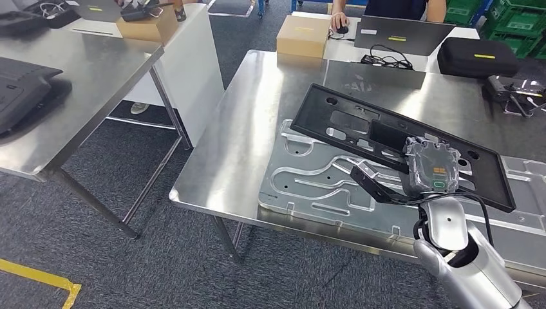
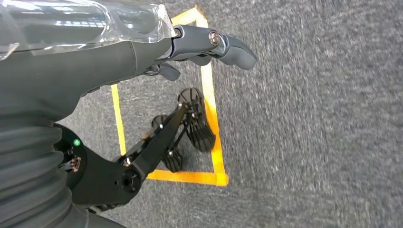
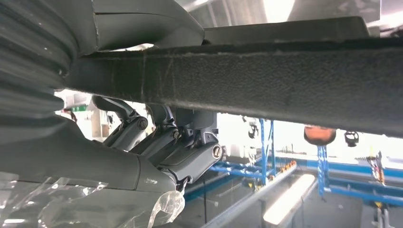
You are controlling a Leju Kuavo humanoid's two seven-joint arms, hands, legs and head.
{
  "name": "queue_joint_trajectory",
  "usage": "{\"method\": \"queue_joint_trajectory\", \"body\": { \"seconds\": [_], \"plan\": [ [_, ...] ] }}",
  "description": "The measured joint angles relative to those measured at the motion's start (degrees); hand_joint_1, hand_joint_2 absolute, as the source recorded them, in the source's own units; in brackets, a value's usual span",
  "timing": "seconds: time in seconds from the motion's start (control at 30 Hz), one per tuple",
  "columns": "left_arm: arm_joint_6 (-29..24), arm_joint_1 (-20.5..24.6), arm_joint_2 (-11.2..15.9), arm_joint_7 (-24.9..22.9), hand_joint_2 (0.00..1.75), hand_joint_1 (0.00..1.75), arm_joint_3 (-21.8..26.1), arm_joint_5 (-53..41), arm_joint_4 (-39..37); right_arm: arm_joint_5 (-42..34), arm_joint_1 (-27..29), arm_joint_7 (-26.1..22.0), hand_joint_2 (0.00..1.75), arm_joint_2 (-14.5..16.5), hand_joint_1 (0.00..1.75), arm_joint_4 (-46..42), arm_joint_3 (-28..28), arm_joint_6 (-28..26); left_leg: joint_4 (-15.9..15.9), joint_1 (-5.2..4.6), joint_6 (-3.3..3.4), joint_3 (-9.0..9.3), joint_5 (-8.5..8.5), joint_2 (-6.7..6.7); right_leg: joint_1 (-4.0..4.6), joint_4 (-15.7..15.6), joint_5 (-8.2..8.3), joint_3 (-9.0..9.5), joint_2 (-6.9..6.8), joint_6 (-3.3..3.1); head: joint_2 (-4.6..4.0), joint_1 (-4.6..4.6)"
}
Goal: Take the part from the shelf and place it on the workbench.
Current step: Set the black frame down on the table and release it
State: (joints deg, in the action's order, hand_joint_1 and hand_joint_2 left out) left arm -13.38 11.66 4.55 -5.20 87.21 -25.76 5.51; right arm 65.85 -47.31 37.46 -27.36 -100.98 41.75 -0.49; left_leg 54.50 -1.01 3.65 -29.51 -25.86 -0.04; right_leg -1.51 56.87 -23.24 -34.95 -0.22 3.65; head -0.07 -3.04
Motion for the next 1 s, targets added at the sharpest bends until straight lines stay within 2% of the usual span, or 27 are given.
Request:
{"method": "queue_joint_trajectory", "body": {
  "seconds": [0.1,0.17,0.2,0.27,0.3,0.33,0.37,0.43,0.47,0.5,0.57,0.63,0.67,0.7,0.73,0.77,0.8,0.83,0.87,0.9,0.93,0.97,1.0],
  "plan": [
    [-0.1,0.1,0.1,0.0,1.75,0.0,0.0,0.0,0.0,0.0,0.0,0.0,1.75,0.0,1.75,0.0,0.0,0.0,0.1,-0.05,-0.59,0.02,-0.69,0.1,0.18,-0.9,-0.41,0.35,0.19,-0.88,0.0,0.0],
    [-0.1,0.1,0.1,0.0,1.75,0.0,0.0,-0.1,0.0,0.0,-0.2,0.0,1.75,0.1,1.75,0.0,0.0,0.0,2.4,0.22,-1.31,-0.96,-1.98,0.07,-0.01,-0.9,-0.65,0.61,0.25,-1.44,0.0,-0.02],
    [-0.1,0.1,0.1,0.0,1.75,0.0,0.0,-0.2,0.0,0.0,-0.2,0.0,1.75,0.1,1.75,0.0,0.0,0.0,5.5,0.44,-1.76,-2.54,-3.33,0.05,-0.11,-1.0,-0.79,0.78,0.26,-1.69,0.0,-0.02],
    [-0.2,0.0,0.0,0.0,1.75,0.0,0.0,-0.4,0.0,0.0,-0.2,0.0,1.75,0.1,1.75,0.0,0.0,0.0,14.0,0.85,-2.49,-7.34,-6.34,0.03,-0.12,-1.0,-1.15,1.02,0.36,-2.02,0.0,-0.02],
    [-0.3,-0.1,0.0,0.0,1.75,0.0,0.0,-0.5,0.0,0.0,-0.2,0.0,1.75,0.1,1.75,0.0,0.0,0.0,17.3,1.04,-2.69,-9.57,-7.03,0.04,-0.12,-1.0,-1.36,1.18,0.45,-2.07,0.0,-0.02],
    [-0.3,-0.1,0.0,0.0,1.75,0.0,0.0,-0.6,0.0,0.0,-0.1,0.0,1.75,0.1,1.75,0.0,0.0,0.0,18.5,1.17,-2.76,-10.76,-6.53,0.04,-0.12,-1.0,-1.61,1.46,0.55,-2.04,0.0,-0.02],
    [-0.3,-0.1,0.0,0.0,1.75,0.0,0.0,-0.6,0.0,0.0,-0.1,0.0,1.75,0.1,1.75,0.0,0.0,0.0,17.2,1.27,-2.73,-10.74,-4.89,0.04,-0.13,-1.0,-1.89,1.86,0.66,-1.97,0.0,-0.02],
    [-0.4,-0.1,0.0,0.0,1.75,0.0,0.0,-0.9,0.0,0.0,-0.1,0.0,1.75,0.1,1.75,0.0,0.0,0.0,8.9,1.27,-2.3,-7.75,0.27,0.02,-0.16,-1.0,-2.54,2.91,0.77,-1.7,0.0,-0.02],
    [-0.3,0.0,0.0,0.0,1.75,0.0,0.0,-1.1,0.0,0.0,-0.2,0.0,1.75,0.2,1.75,0.0,0.0,0.0,4.9,1.08,-1.98,-6.09,2.01,0.0,-0.09,-1.1,-2.84,3.31,0.82,-1.48,0.0,-0.02],
    [-0.3,0.0,0.0,0.0,1.75,0.0,0.0,-1.4,0.0,0.0,-0.3,0.0,1.75,0.2,1.75,0.0,0.0,0.1,2.1,0.89,-1.68,-4.89,2.95,-0.02,-0.06,-1.1,-3.1,3.54,0.88,-1.23,0.0,-0.02],
    [-0.3,0.0,0.0,0.1,1.75,0.0,0.0,-1.7,0.0,0.0,-0.2,0.0,1.75,0.2,1.75,0.0,0.0,0.1,0.8,0.44,-1.21,-4.12,2.63,-0.07,-0.06,-1.3,-3.43,3.71,0.97,-0.6,0.0,-0.02],
    [-0.3,0.0,0.0,0.4,1.75,0.0,0.0,-1.9,0.0,0.0,-0.2,0.1,1.75,0.2,1.75,0.0,0.0,0.1,0.2,0.49,-0.7,-3.44,2.59,-0.1,-0.18,-1.2,-3.84,3.95,0.94,0.04,-0.01,-0.02],
    [-0.3,0.0,0.0,0.5,1.75,0.0,0.0,-1.9,0.0,0.0,-0.1,0.2,1.75,0.2,1.75,0.0,0.0,0.1,-0.2,0.58,-0.37,-2.94,2.6,-0.08,-0.19,-0.1,-4.44,3.64,0.87,0.24,-0.01,0.0],
    [-0.3,0.1,0.0,0.6,1.75,0.0,0.0,-1.9,0.0,0.0,-0.1,0.2,1.75,0.1,1.75,0.0,0.0,0.1,-0.5,0.71,-0.04,-2.38,2.58,-0.05,-0.14,2.2,-5.54,2.66,0.81,0.36,-0.01,0.02],
    [-0.3,0.2,0.0,0.7,1.75,0.0,0.0,-1.9,0.0,0.0,0.0,0.3,1.75,0.1,1.75,0.0,0.0,0.1,-0.6,0.71,0.27,-1.97,2.41,-0.03,-0.13,6.0,-7.0,0.84,0.73,0.39,-0.01,0.04],
    [-0.3,0.2,0.0,0.7,1.75,0.0,0.0,-1.9,0.0,0.0,0.1,0.3,1.75,0.1,1.75,0.0,0.0,0.1,-0.6,0.69,0.54,-1.65,2.14,-0.01,-0.08,10.3,-8.46,-1.61,0.72,0.45,0.0,0.04],
    [-0.3,0.2,0.0,0.7,1.75,0.0,0.0,-1.9,0.0,0.0,0.3,0.3,1.75,0.1,1.75,0.0,0.0,0.1,-0.6,0.65,0.69,-1.33,1.85,-0.04,-0.07,13.9,-9.26,-3.97,0.72,0.54,0.0,0.04],
    [-0.3,0.1,0.0,0.7,1.75,0.0,0.0,-1.9,0.0,0.0,0.5,0.3,1.75,0.1,1.75,0.0,0.0,0.1,-0.6,0.64,0.74,-0.96,1.5,-0.07,-0.08,15.8,-9.0,-5.63,0.71,0.62,0.0,0.04],
    [-0.3,0.1,0.0,0.7,1.75,0.0,0.0,-1.9,0.0,0.0,0.7,0.4,1.75,0.1,1.75,0.0,0.0,0.1,-0.5,0.66,0.68,-0.52,1.11,-0.12,-0.1,15.2,-7.52,-6.1,0.68,0.68,0.0,0.04],
    [-0.3,0.0,0.0,0.7,1.75,0.0,0.0,-1.9,0.0,0.0,0.8,0.4,1.75,0.1,1.75,0.0,0.0,0.1,-0.5,0.72,0.54,0.02,0.67,-0.16,-0.15,12.2,-5.14,-5.37,0.6,0.72,0.0,0.04],
    [-0.3,0.0,0.0,0.7,1.75,0.0,0.0,-1.9,0.0,0.0,0.8,0.4,1.75,0.1,1.75,0.0,0.1,0.1,-0.4,0.73,0.28,0.51,0.15,-0.2,-0.23,7.8,-2.5,-3.82,0.42,0.8,0.0,0.04],
    [-0.2,0.0,0.0,0.7,1.75,0.0,0.0,-1.9,0.0,0.0,0.8,0.4,1.75,0.1,1.75,0.0,0.1,0.1,-0.3,0.61,-0.06,0.82,-0.47,-0.21,-0.26,3.9,-0.69,-2.2,0.27,0.8,-0.01,0.04],
    [-0.2,0.1,0.0,0.7,1.75,0.0,0.0,-2.0,0.0,0.0,0.7,0.3,1.75,0.1,1.75,0.1,0.1,0.2,-0.2,0.47,-0.35,1.01,-1.03,-0.22,-0.29,1.0,0.33,-0.99,0.19,0.63,-0.01,0.03]
  ]
}}
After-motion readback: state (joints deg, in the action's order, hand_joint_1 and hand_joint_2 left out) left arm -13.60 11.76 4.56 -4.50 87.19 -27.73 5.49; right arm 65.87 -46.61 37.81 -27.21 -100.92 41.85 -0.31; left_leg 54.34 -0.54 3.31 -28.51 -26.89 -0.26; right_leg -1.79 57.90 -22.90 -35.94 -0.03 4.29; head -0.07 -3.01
